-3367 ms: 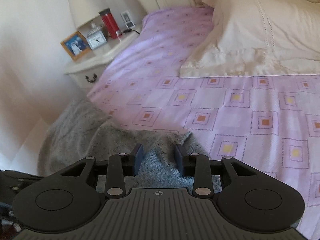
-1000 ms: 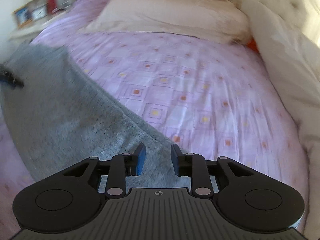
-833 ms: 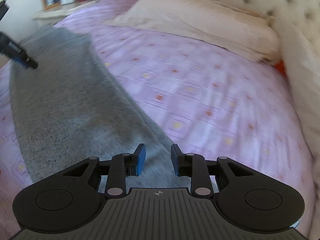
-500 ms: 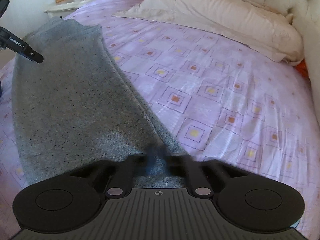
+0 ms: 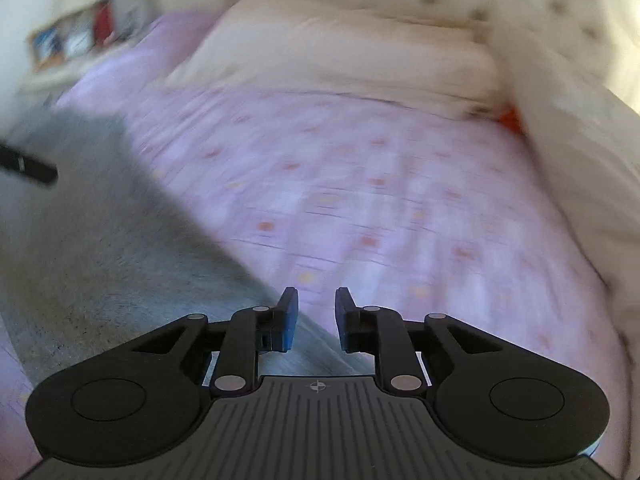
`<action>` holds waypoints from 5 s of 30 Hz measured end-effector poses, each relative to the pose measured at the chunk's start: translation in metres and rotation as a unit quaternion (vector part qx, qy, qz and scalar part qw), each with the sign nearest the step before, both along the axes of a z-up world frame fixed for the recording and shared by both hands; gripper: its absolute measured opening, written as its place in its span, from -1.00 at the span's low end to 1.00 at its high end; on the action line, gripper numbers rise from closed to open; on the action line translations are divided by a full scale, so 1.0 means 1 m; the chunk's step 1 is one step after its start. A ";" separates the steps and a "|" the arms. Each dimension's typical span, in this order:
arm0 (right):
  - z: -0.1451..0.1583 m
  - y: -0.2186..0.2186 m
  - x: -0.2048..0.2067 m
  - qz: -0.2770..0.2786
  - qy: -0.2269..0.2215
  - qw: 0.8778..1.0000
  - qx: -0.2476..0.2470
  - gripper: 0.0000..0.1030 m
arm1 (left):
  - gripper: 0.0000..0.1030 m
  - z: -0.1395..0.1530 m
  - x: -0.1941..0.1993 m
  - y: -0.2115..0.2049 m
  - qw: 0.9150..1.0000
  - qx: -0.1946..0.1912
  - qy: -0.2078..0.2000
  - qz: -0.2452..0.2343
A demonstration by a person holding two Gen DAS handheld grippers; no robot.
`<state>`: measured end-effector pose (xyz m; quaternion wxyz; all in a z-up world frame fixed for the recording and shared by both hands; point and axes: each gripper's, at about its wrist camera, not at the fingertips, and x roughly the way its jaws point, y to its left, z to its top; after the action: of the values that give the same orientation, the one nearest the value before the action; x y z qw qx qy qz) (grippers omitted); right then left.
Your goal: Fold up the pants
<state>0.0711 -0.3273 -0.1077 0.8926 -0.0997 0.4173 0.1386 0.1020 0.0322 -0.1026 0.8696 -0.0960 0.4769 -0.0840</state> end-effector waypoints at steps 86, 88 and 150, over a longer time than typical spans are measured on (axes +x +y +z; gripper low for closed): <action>-0.030 -0.190 -0.066 -0.316 -0.010 0.943 0.107 -0.22 | -0.06 -0.044 -0.010 -0.156 0.979 0.098 -0.001 -0.182; -0.024 -0.198 -0.088 -0.332 -0.002 0.929 0.164 -0.21 | -0.02 -0.047 -0.013 -0.159 0.974 0.110 -0.016 -0.196; 0.100 -0.018 -0.077 -0.239 -0.068 0.931 0.267 -0.75 | -0.02 -0.017 -0.041 -0.121 0.980 0.064 0.029 -0.188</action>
<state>-0.0059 -0.3451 -0.0076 0.9192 0.2360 0.3144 0.0206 0.0609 -0.0886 -0.1192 0.8286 0.0491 0.5157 -0.2122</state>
